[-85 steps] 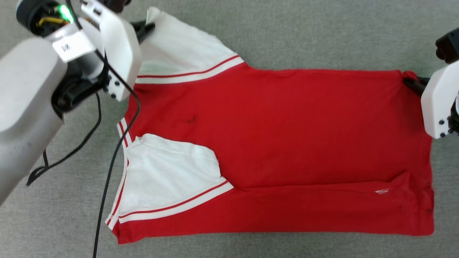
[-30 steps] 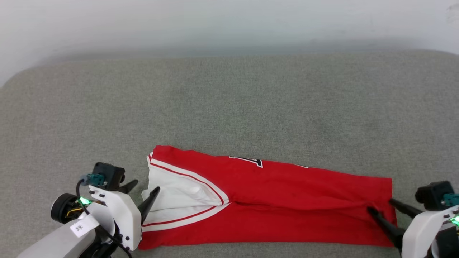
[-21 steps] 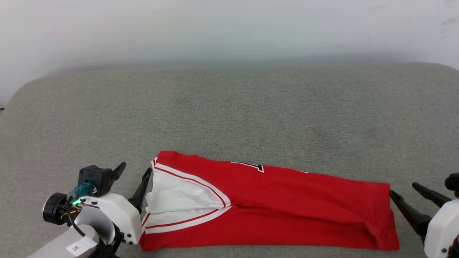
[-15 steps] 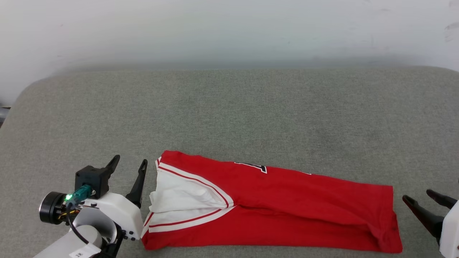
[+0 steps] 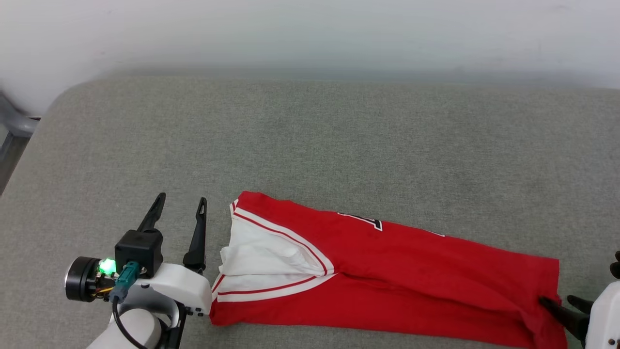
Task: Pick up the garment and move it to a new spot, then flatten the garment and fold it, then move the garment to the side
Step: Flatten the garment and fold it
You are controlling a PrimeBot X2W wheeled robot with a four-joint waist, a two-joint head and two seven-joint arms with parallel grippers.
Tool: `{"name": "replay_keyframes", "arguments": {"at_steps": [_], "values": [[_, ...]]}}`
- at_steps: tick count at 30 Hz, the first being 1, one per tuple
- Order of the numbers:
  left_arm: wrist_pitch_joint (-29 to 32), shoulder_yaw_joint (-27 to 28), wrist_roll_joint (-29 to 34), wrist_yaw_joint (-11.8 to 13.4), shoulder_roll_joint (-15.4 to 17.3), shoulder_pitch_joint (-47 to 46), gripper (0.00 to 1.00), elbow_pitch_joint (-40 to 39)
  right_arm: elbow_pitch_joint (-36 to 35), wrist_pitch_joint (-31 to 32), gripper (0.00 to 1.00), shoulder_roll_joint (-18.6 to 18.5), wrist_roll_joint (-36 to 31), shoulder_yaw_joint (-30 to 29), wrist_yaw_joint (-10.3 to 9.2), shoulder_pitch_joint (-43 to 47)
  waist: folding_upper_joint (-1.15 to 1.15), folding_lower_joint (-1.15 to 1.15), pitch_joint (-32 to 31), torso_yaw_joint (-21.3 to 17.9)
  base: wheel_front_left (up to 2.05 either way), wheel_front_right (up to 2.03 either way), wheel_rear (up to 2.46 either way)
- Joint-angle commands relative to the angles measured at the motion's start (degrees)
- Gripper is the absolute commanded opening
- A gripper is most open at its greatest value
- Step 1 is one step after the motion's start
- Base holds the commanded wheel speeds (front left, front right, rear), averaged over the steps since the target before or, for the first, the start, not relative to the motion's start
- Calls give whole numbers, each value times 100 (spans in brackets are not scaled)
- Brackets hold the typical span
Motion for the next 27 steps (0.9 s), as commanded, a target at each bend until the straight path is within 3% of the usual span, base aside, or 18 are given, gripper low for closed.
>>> {"name": "replay_keyframes", "arguments": {"at_steps": [1, 14, 21, 22, 23, 24, 27], "values": [[-32, 127, 124, -31, -100, 94, 100, -7, 97, -56, 100, 71, 71, 57, -5, -114, 0, 0, 45, 57, 0, 0, 0], [-32, 1409, 1178, -406, -946, 770, 100, -65, 749, -484, 100, 355, 518, 928, -1, -415, 0, 0, 130, 203, 0, 0, 0], [-32, 1962, 1692, -715, -1379, 1086, 100, -109, 981, -963, 100, 308, 497, 1254, 3, -432, 0, 0, 76, 238, 0, 0, 0], [-32, 2024, 1754, -748, -1433, 1121, 100, -107, 1036, -1034, 89, 294, 481, 1268, 3, -430, 0, 0, 65, 243, 0, 0, 0], [-32, 2088, 1824, -792, -1483, 1164, 100, -95, 1080, -1103, 37, 271, 470, 1274, 3, -437, 0, 0, 57, 245, 0, 0, 0], [-31, 2131, 1932, -822, -1504, 1192, 100, -72, 1125, -1164, 0, 234, 468, 1274, 2, -450, 0, 0, 49, 246, 0, 0, 0], [-27, 2234, 2042, -903, -1597, 1241, 100, -56, 1209, -1266, 0, 157, 468, 1286, -4, -467, 0, 0, 29, 248, 0, 0, 0]]}}
